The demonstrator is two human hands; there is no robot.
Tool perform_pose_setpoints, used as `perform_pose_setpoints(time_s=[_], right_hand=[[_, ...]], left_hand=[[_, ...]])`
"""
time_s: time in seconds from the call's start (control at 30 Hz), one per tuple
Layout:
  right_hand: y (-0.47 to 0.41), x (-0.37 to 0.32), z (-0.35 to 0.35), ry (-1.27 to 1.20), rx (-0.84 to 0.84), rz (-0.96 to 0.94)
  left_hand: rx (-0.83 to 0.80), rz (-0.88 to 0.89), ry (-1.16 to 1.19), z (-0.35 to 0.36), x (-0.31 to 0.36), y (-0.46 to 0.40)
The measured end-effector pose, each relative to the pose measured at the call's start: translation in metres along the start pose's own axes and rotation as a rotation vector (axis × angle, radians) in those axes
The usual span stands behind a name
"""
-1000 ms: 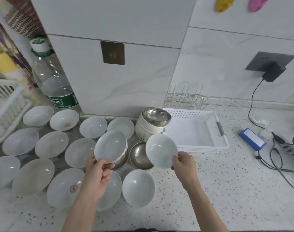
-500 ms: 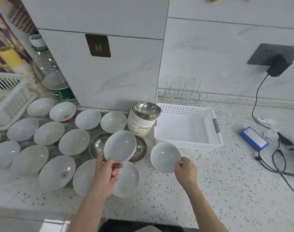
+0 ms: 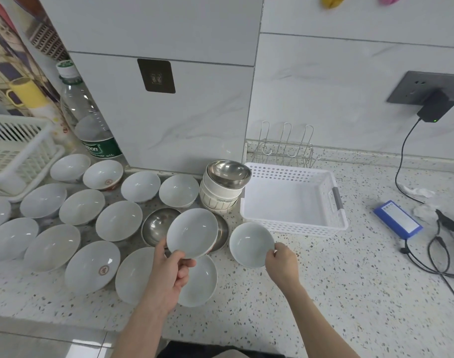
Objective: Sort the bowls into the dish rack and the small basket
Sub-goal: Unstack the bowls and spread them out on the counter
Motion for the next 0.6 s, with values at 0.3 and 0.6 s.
perform_pose_setpoints(time_s=[0.3, 0.6], right_hand=[[-0.0010, -0.0025, 0.0036, -0.045, 0.010, 0.019], [0.0087, 0.0049, 0.0049, -0.253, -0.002, 0.085]], left_hand=[[-0.018, 0.006, -0.030, -0.0042, 0.0031, -0.0030], [-0.043, 0.047, -0.197, -0.0035, 0.0030, 0.0016]])
Point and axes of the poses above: each hand's wrist, its own y-axis away from the middle knuckle, its own z-axis out of the palm, x = y × z, the point moved 3 cm from there along -y, towards the middle knuckle, and after that the axes turned 6 degrees about -z, right-handed, at the moved point
